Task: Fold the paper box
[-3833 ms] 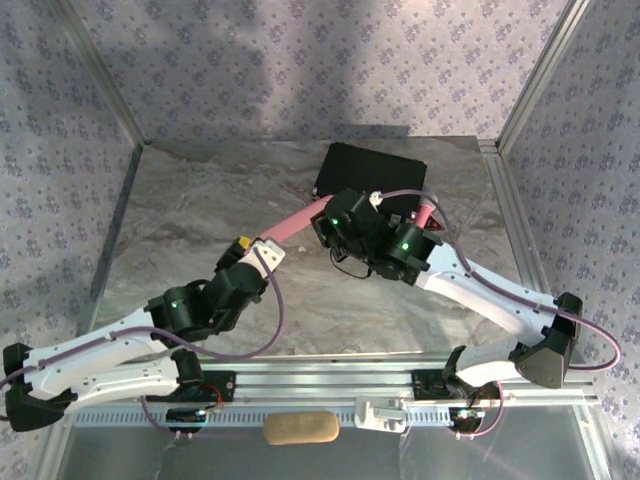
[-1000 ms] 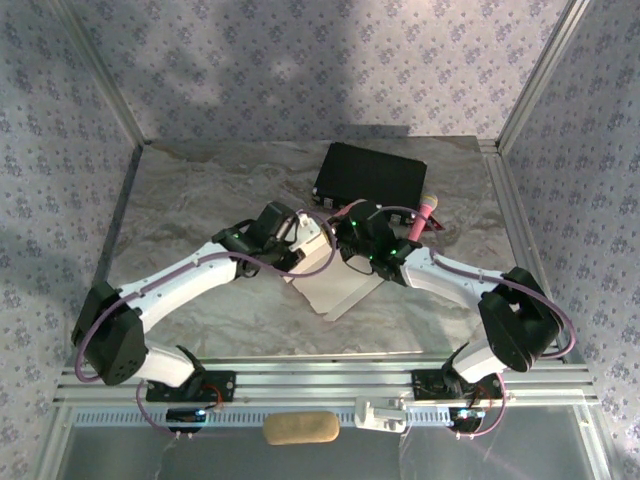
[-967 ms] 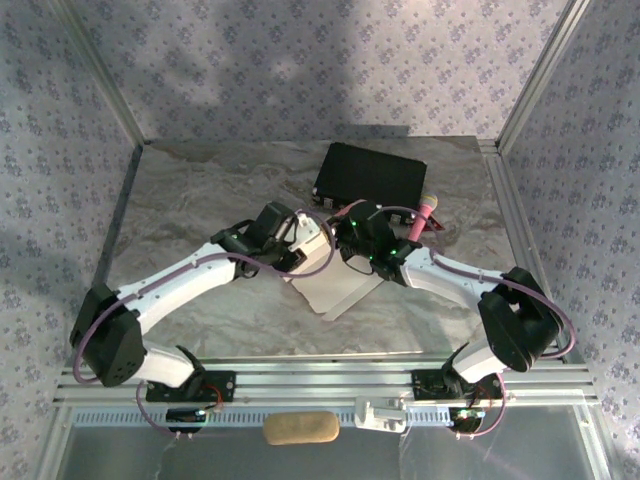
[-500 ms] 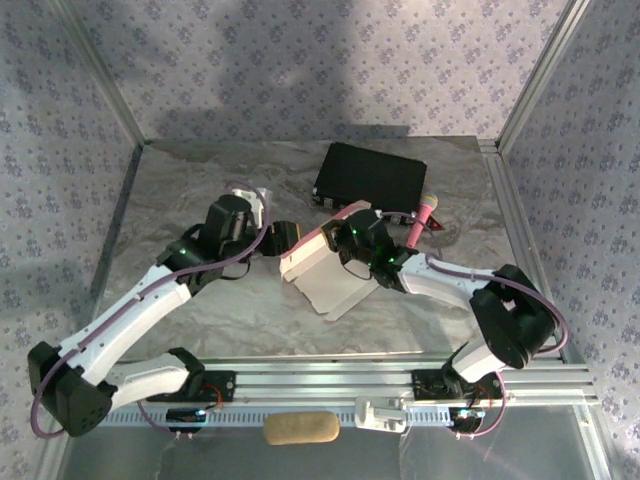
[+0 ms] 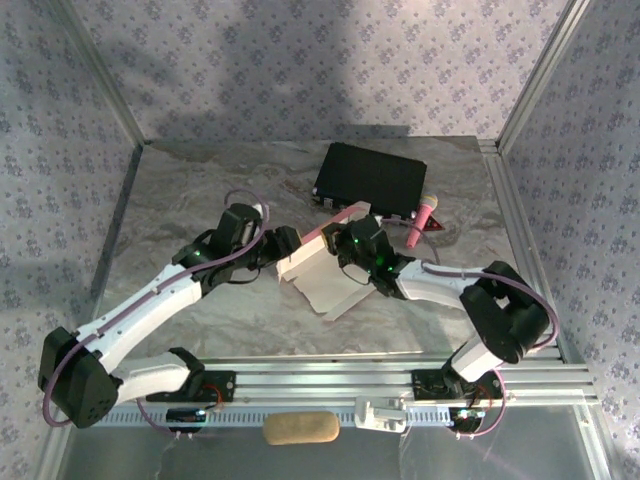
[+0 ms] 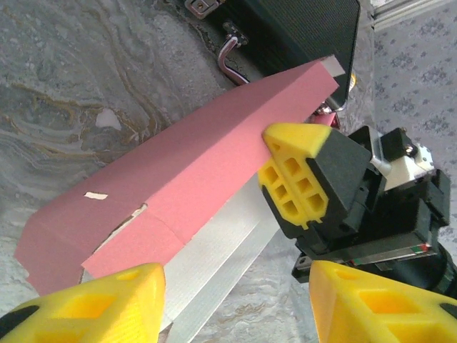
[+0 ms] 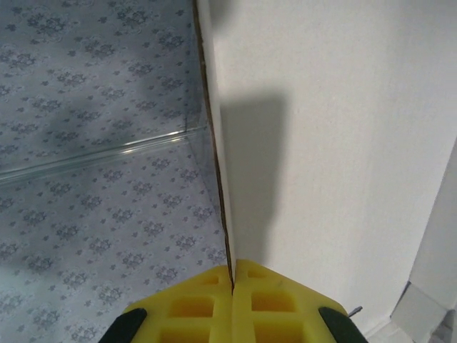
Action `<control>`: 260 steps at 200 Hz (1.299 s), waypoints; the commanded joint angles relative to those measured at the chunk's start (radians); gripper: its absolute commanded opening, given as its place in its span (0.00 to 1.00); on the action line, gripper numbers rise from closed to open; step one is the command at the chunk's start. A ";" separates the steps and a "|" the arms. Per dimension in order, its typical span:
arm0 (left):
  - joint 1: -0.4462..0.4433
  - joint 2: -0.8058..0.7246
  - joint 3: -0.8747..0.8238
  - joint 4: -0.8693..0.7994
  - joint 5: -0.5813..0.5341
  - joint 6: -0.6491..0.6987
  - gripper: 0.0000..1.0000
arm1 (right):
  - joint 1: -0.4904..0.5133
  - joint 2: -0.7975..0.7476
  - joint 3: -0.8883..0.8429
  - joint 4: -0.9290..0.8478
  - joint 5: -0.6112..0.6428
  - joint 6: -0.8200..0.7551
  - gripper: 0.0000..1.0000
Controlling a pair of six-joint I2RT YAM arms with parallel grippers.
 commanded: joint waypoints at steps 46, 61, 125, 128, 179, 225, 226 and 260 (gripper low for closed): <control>-0.065 -0.062 0.114 -0.050 -0.052 -0.037 0.56 | -0.017 -0.184 0.183 -0.487 0.019 -0.052 0.00; -0.088 -0.060 0.150 -0.071 -0.073 -0.029 0.56 | -0.014 -0.190 0.200 -0.510 0.022 -0.054 0.00; -0.139 -0.052 0.209 -0.159 -0.126 -0.023 0.56 | -0.003 -0.230 0.224 -0.558 0.052 -0.048 0.00; -0.142 -0.056 0.209 -0.160 -0.135 -0.023 0.56 | -0.004 -0.231 0.227 -0.564 0.052 -0.047 0.00; -0.176 -0.030 0.258 -0.179 -0.155 -0.012 0.56 | 0.007 -0.265 0.278 -0.659 0.070 -0.029 0.00; -0.203 0.003 0.320 -0.205 -0.178 0.008 0.56 | -0.001 -0.278 0.350 -0.744 0.074 -0.028 0.00; -0.203 0.004 0.322 -0.206 -0.178 0.008 0.56 | -0.001 -0.278 0.353 -0.747 0.074 -0.029 0.00; -0.206 0.012 0.364 -0.240 -0.201 0.023 0.56 | -0.005 -0.275 0.405 -0.784 0.068 -0.031 0.00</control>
